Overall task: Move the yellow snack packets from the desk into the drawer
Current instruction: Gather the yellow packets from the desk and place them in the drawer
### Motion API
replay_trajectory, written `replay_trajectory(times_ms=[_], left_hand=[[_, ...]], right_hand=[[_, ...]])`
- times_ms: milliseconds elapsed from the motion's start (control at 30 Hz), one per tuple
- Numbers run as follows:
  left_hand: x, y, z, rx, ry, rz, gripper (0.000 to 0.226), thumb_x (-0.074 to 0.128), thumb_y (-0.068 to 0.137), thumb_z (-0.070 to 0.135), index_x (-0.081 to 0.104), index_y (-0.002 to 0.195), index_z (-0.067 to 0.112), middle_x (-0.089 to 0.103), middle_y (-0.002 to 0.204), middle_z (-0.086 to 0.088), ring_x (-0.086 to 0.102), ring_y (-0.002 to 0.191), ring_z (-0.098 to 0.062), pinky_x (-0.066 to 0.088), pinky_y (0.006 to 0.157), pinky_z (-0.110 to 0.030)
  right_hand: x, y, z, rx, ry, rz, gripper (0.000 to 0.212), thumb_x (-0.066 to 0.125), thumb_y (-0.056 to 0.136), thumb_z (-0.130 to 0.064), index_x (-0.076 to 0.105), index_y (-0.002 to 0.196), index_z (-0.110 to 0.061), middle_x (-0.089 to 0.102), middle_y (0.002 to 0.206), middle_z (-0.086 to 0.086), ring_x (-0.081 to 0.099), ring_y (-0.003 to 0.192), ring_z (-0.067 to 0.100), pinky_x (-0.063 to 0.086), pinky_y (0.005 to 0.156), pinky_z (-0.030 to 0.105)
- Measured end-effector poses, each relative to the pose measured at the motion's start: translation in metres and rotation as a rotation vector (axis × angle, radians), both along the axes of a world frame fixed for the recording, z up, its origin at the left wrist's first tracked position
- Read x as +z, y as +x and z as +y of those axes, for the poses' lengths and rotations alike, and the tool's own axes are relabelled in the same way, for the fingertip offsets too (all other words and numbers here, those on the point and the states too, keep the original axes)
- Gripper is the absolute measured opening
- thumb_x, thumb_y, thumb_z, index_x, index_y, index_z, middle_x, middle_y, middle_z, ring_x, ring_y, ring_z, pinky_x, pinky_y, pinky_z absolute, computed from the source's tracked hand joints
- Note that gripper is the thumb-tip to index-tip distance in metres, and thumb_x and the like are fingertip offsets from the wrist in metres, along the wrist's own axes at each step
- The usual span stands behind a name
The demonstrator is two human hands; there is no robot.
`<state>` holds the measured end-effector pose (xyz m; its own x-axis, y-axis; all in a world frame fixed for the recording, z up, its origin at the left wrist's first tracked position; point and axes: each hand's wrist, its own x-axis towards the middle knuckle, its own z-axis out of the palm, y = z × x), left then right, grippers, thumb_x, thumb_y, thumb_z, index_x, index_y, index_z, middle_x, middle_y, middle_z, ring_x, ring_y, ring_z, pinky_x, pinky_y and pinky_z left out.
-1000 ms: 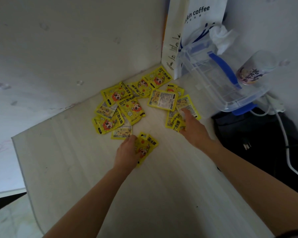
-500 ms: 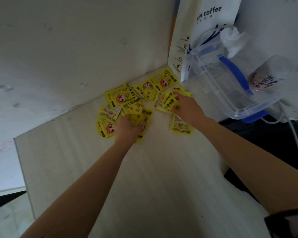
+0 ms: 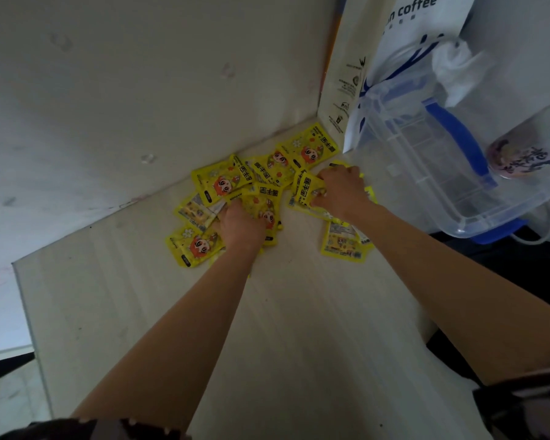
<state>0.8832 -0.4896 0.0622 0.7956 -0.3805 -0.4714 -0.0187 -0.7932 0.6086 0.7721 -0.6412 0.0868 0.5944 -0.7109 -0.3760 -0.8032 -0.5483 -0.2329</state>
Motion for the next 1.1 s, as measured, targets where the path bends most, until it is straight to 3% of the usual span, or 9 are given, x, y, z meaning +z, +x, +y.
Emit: replay_trajectory(times_ms=[100, 167, 267, 333, 467, 700, 933, 1100], left_hand=[[0.000, 0.000, -0.002, -0.043, 0.078, -0.018, 0.065, 0.073, 0.078, 0.025, 0.043, 0.136, 0.018, 0.049, 0.136, -0.010, 0.030, 0.132, -0.035, 0.030, 0.109, -0.047], [0.000, -0.002, -0.003, -0.093, 0.103, -0.029, 0.066, 0.073, 0.079, 0.025, 0.042, 0.137, 0.021, 0.049, 0.135, -0.009, 0.030, 0.133, -0.036, 0.029, 0.106, -0.044], [-0.001, -0.005, -0.006, -0.170, 0.088, -0.020, 0.060, 0.073, 0.076, 0.019, 0.047, 0.130, 0.020, 0.054, 0.129, -0.010, 0.038, 0.127, -0.037, 0.037, 0.104, -0.046], [0.001, -0.007, -0.010, -0.156, 0.058, -0.005, 0.058, 0.073, 0.072, 0.015, 0.051, 0.125, 0.020, 0.058, 0.122, -0.010, 0.049, 0.118, -0.035, 0.047, 0.094, -0.049], [0.006, -0.011, -0.014, -0.128, 0.033, -0.008, 0.057, 0.071, 0.075, 0.007, 0.051, 0.128, 0.015, 0.060, 0.119, -0.009, 0.056, 0.110, -0.031, 0.053, 0.084, -0.042], [0.005, -0.017, -0.014, -0.047, 0.020, 0.079, 0.063, 0.079, 0.067, 0.012, 0.056, 0.126, 0.020, 0.061, 0.120, -0.009, 0.060, 0.108, -0.029, 0.057, 0.083, -0.047], [0.017, -0.028, 0.000, -0.041, -0.049, 0.126, 0.071, 0.077, 0.074, 0.008, 0.044, 0.136, 0.016, 0.057, 0.122, -0.006, 0.057, 0.105, -0.024, 0.053, 0.074, -0.035], [0.023, -0.058, 0.048, -0.086, -0.117, 0.108, 0.051, 0.080, 0.069, 0.022, 0.056, 0.114, 0.021, 0.065, 0.107, 0.000, 0.063, 0.096, -0.023, 0.056, 0.082, -0.046]], right_hand=[[-0.003, 0.001, 0.002, -0.015, 0.004, 0.047, 0.046, 0.065, 0.082, -0.033, 0.054, 0.121, -0.013, 0.050, 0.125, 0.015, 0.035, 0.122, 0.040, 0.034, 0.098, 0.047], [-0.003, 0.000, 0.004, -0.016, 0.017, 0.062, 0.049, 0.067, 0.081, -0.033, 0.052, 0.124, -0.013, 0.046, 0.131, 0.015, 0.033, 0.125, 0.040, 0.031, 0.101, 0.049], [-0.004, -0.001, 0.010, 0.001, 0.023, 0.082, 0.056, 0.073, 0.077, -0.036, 0.052, 0.125, -0.014, 0.040, 0.135, 0.015, 0.032, 0.126, 0.040, 0.029, 0.103, 0.051], [-0.004, -0.003, 0.014, -0.012, 0.040, 0.080, 0.057, 0.075, 0.075, -0.037, 0.053, 0.123, -0.014, 0.036, 0.137, 0.015, 0.035, 0.126, 0.038, 0.028, 0.104, 0.053], [-0.005, -0.009, 0.023, -0.072, 0.113, 0.004, 0.049, 0.074, 0.077, -0.029, 0.052, 0.118, -0.012, 0.027, 0.144, 0.015, 0.049, 0.117, 0.035, 0.027, 0.107, 0.060], [-0.008, -0.032, 0.035, -0.142, 0.120, -0.060, 0.051, 0.067, 0.083, -0.028, 0.045, 0.127, -0.014, 0.057, 0.126, 0.009, 0.048, 0.120, 0.033, 0.020, 0.105, 0.058], [0.002, -0.060, 0.055, -0.170, 0.046, -0.113, 0.036, 0.065, 0.084, -0.029, 0.050, 0.114, -0.015, 0.060, 0.116, 0.008, 0.054, 0.109, 0.030, 0.027, 0.094, 0.048], [0.005, -0.096, 0.092, -0.197, 0.043, -0.191, 0.041, 0.059, 0.089, -0.033, 0.044, 0.126, -0.020, 0.058, 0.121, 0.005, 0.052, 0.115, 0.030, 0.031, 0.092, 0.045]])
